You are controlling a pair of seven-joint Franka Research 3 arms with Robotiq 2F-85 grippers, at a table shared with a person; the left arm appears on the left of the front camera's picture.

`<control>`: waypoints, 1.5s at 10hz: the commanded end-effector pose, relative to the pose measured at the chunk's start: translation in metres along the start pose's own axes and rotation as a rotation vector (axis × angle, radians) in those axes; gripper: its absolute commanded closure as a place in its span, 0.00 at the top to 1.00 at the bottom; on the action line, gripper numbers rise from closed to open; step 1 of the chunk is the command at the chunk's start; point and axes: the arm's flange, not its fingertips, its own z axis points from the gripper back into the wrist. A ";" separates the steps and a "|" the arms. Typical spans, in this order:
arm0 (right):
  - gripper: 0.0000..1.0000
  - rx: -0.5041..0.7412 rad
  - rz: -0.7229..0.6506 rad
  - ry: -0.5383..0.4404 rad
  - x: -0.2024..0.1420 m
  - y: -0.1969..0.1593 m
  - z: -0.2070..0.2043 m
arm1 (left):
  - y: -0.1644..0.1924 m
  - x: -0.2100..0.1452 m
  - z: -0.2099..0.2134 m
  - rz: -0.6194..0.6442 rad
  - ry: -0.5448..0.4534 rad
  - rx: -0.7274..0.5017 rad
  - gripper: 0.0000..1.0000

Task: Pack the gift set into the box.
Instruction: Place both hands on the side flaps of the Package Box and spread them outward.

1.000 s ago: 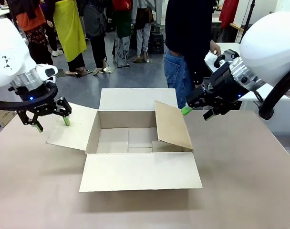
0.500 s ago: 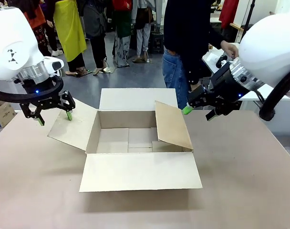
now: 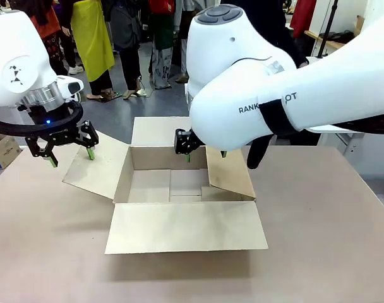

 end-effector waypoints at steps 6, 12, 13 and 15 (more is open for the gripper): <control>1.00 -0.204 0.008 0.051 0.029 0.017 -0.046 | 0.001 0.000 0.002 0.008 -0.003 0.018 1.00; 1.00 -0.398 -0.076 0.005 0.035 0.008 -0.060 | 0.001 0.000 0.002 0.008 -0.003 0.018 1.00; 1.00 -0.429 -0.096 0.001 0.033 -0.001 -0.054 | 0.001 0.000 0.002 0.008 -0.003 0.018 1.00; 1.00 -0.412 -0.123 -0.003 0.024 -0.024 -0.032 | 0.001 0.000 0.002 0.008 -0.003 0.018 1.00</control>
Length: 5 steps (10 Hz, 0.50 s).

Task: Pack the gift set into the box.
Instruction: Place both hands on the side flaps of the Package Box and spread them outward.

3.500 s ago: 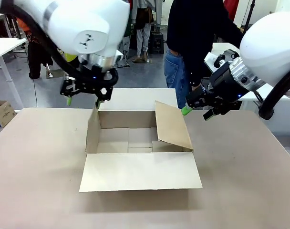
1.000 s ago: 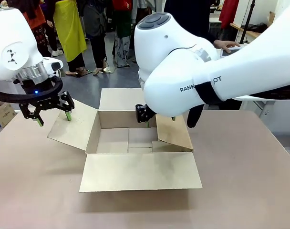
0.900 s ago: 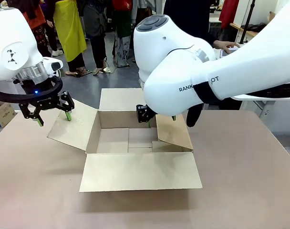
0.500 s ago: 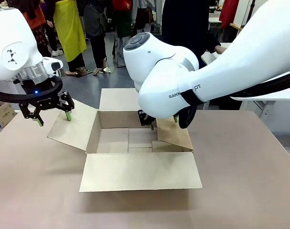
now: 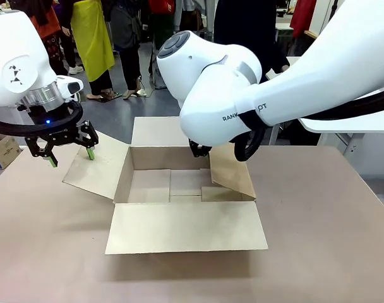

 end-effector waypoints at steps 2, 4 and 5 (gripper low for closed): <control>1.00 0.043 -0.088 -0.024 -0.017 -0.055 0.013 | 0.000 0.000 0.002 0.007 -0.003 0.017 1.00; 1.00 0.144 -0.151 -0.003 -0.012 -0.108 0.011 | 0.000 0.000 0.002 0.007 -0.003 0.017 1.00; 1.00 0.227 -0.169 0.017 -0.010 -0.136 0.004 | 0.000 0.000 0.002 0.007 -0.003 0.017 1.00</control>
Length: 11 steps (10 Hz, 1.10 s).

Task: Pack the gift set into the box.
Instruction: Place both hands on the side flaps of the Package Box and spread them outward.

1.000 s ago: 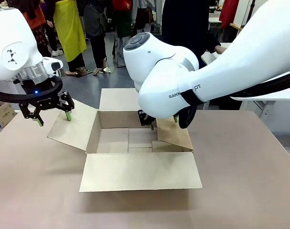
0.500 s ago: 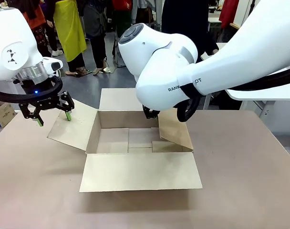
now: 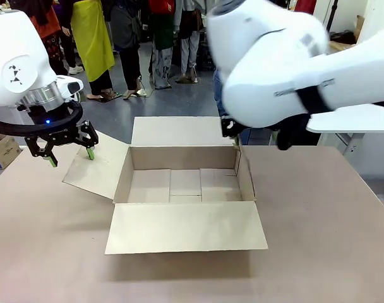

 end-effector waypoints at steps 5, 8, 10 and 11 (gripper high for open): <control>1.00 0.473 -0.099 0.112 -0.010 -0.136 -0.091 | 0.000 0.000 0.002 0.007 -0.002 0.017 1.00; 1.00 0.414 -0.157 0.085 -0.007 -0.140 -0.095 | 0.000 0.000 0.002 0.007 -0.002 0.017 1.00; 1.00 0.414 -0.157 0.085 -0.007 -0.140 -0.095 | 0.000 0.000 0.002 0.007 -0.002 0.017 1.00; 1.00 0.414 -0.157 0.085 -0.007 -0.140 -0.095 | 0.000 0.000 0.002 0.007 -0.002 0.017 1.00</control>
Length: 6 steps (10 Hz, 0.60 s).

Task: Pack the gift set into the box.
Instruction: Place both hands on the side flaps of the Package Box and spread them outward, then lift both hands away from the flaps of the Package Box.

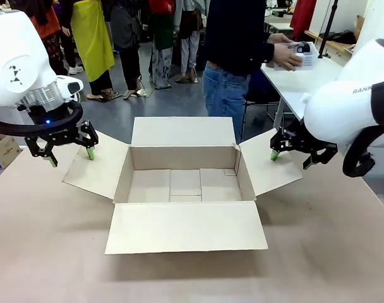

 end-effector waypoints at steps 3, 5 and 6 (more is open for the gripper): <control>1.00 -0.034 -0.017 0.000 0.003 0.005 0.007 | 0.000 0.000 0.002 0.007 -0.003 0.017 1.00; 1.00 -0.034 -0.017 0.000 0.003 0.005 0.007 | 0.000 0.000 0.002 0.007 -0.003 0.017 1.00; 1.00 -0.034 -0.017 0.000 0.003 0.005 0.007 | 0.000 0.000 0.002 0.007 -0.003 0.017 1.00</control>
